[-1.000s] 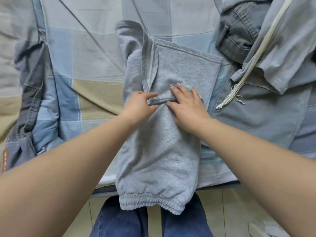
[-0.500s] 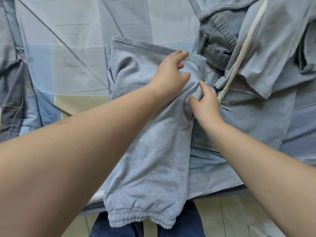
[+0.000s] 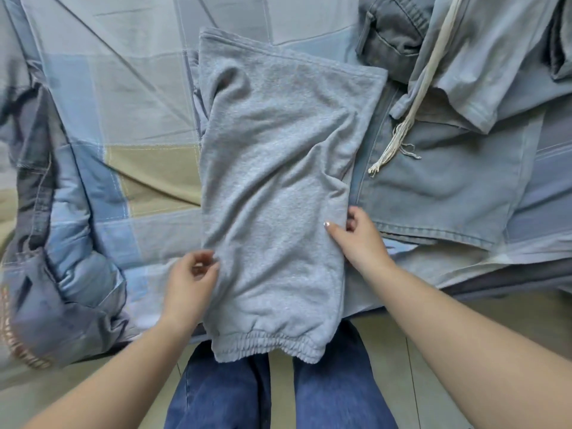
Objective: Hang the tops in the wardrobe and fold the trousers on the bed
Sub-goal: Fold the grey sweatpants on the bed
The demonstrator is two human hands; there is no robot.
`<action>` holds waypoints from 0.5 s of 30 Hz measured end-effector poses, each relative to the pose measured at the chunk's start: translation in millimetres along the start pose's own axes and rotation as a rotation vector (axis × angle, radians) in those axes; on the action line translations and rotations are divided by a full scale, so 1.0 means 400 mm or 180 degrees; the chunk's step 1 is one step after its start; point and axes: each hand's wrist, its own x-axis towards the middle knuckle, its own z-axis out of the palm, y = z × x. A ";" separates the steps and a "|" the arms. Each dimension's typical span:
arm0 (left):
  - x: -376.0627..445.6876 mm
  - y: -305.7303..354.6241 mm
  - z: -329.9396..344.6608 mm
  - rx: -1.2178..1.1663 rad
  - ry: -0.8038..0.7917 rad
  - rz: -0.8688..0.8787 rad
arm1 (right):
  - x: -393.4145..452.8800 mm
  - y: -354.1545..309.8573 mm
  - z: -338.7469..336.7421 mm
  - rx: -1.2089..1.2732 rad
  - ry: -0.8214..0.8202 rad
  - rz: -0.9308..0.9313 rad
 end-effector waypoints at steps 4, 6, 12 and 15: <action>-0.073 -0.108 0.003 0.0270 -0.0277 -0.0165 | -0.108 0.096 0.018 -0.0184 -0.0211 0.0409; -0.093 -0.156 0.009 0.0574 -0.0315 -0.0041 | -0.169 0.156 0.035 0.0012 -0.0242 0.0676; -0.114 -0.214 0.036 -0.0046 -0.0350 -0.0694 | -0.302 0.284 0.096 0.0812 -0.0776 0.1435; -0.109 -0.244 0.015 -0.0265 -0.0835 -0.0804 | -0.343 0.315 0.111 0.1003 -0.0576 0.1377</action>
